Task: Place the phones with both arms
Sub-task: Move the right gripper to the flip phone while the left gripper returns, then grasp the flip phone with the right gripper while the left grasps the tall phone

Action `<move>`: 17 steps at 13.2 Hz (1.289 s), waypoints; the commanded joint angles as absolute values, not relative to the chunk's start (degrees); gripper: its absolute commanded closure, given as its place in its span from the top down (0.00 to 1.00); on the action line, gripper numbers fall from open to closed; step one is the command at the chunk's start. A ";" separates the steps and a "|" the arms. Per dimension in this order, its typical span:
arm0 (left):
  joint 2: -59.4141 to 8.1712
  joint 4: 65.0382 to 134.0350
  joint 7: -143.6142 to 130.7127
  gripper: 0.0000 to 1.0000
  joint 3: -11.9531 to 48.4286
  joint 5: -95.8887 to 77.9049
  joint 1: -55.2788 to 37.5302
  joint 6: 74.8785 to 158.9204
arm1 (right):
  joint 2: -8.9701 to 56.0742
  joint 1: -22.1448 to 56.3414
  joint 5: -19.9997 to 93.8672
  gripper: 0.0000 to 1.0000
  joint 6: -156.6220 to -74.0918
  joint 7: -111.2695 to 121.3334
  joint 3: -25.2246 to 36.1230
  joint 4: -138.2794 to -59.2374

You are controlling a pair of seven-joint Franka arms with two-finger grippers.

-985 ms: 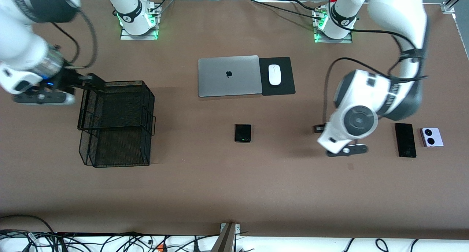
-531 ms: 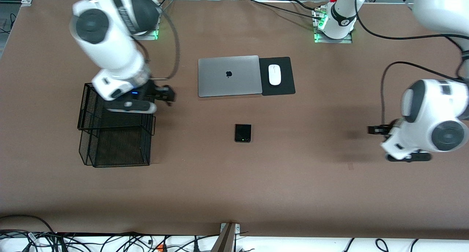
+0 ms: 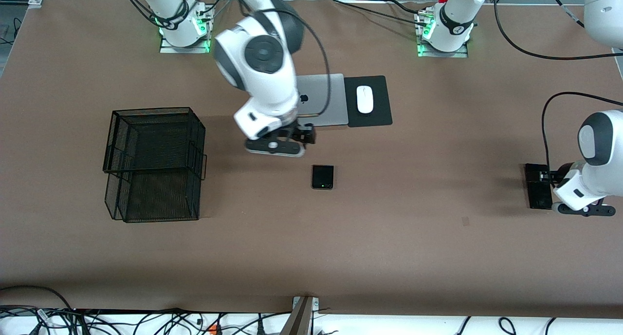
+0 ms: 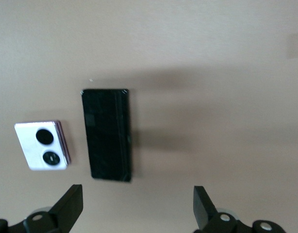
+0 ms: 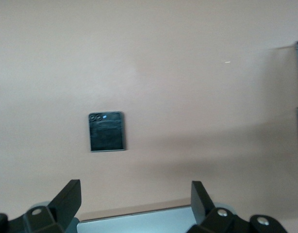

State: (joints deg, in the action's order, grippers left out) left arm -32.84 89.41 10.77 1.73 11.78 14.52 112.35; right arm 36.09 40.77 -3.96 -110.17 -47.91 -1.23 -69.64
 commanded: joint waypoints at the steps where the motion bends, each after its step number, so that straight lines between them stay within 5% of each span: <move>1: -33.48 95.08 15.71 1.00 2.81 12.83 18.09 122.92 | 41.30 43.33 -5.01 1.00 -112.39 -48.60 0.09 -64.60; 4: -37.61 95.71 22.40 1.00 2.90 12.57 21.79 132.17 | 45.25 44.12 -5.01 1.00 -117.23 -48.60 0.26 -64.60; 16: -43.24 95.45 22.85 1.00 4.40 8.09 26.01 134.91 | 58.09 46.93 -6.66 1.00 -133.95 -49.31 3.16 -65.21; 17: -43.33 95.54 22.68 0.74 4.39 8.00 25.93 134.74 | 58.10 46.93 -7.81 1.00 -133.60 -49.39 3.25 -65.30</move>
State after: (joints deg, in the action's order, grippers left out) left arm -43.05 95.80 21.55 3.59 9.26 25.15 134.80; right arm 57.43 46.31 -5.55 -134.01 -48.16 2.45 -66.67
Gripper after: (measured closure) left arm 0.000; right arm 0.000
